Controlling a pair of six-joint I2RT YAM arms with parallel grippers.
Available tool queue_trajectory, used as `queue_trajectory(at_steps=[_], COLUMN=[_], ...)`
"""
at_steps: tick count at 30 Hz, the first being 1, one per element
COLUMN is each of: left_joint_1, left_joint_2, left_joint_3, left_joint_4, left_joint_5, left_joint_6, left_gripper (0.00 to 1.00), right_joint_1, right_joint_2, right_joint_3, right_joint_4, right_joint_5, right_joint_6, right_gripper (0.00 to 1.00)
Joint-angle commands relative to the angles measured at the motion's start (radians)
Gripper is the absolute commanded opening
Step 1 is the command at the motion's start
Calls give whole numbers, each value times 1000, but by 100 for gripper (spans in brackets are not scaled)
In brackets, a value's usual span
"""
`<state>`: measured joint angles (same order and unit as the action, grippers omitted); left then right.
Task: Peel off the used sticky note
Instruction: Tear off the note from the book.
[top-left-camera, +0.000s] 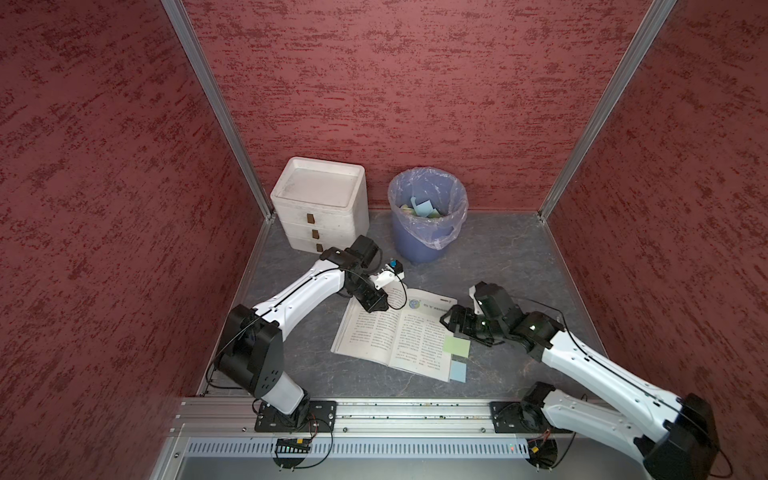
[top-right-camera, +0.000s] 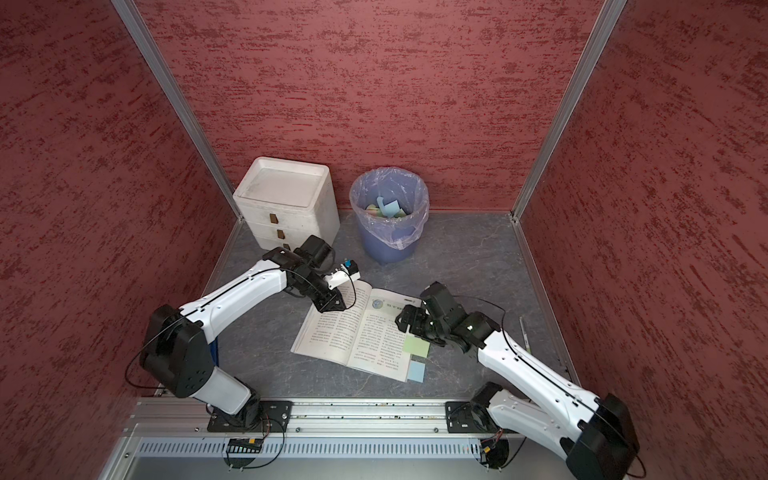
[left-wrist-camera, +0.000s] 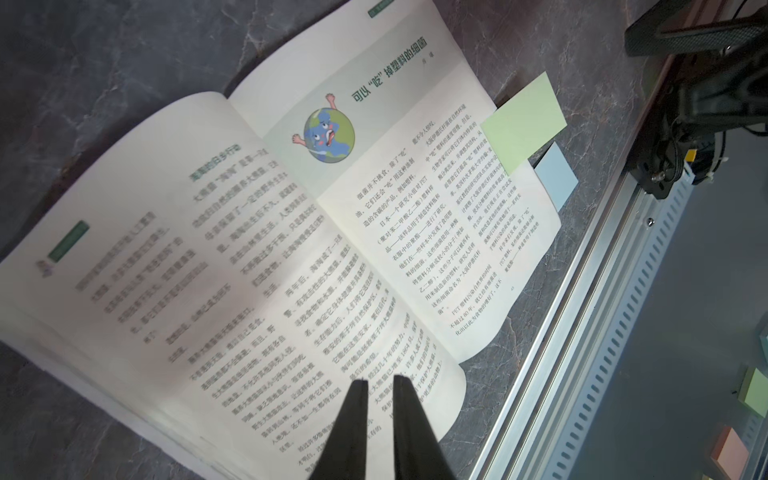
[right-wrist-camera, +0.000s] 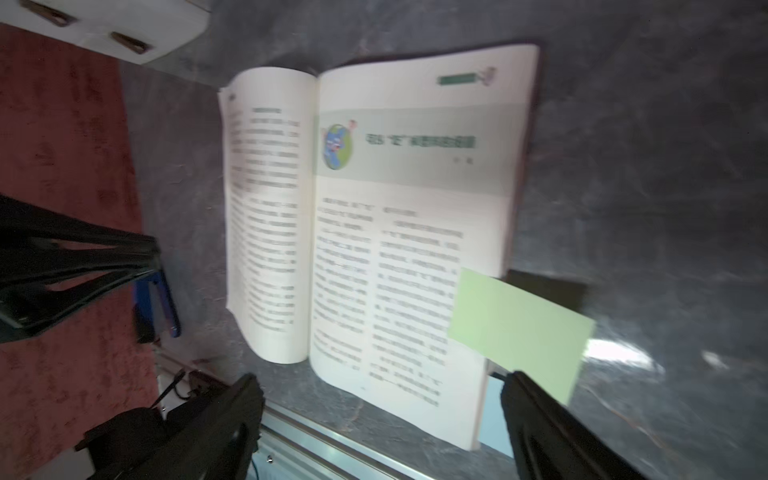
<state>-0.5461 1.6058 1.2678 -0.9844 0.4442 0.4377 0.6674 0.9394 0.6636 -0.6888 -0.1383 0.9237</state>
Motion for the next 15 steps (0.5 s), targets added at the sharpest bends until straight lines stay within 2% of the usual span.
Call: queue_trajectory(at_steps=[1, 7, 15], left_joint_1=[-68, -176, -232], left_joint_2=[63, 225, 358], left_joint_3=[54, 164, 256], left_joint_4=[64, 82, 107], left_joint_5=[-20, -37, -44], left_joint_6=[-17, -20, -29], left_gripper=[15, 15, 15], right_joint_1=[-29, -70, -93], right_joint_2=[-88, -114, 70], right_joint_3=[-77, -176, -247], right_joint_4=[-141, -98, 223], right_joint_5=[62, 43, -66], right_joint_6=[55, 103, 81], right_gripper=[92, 89, 84])
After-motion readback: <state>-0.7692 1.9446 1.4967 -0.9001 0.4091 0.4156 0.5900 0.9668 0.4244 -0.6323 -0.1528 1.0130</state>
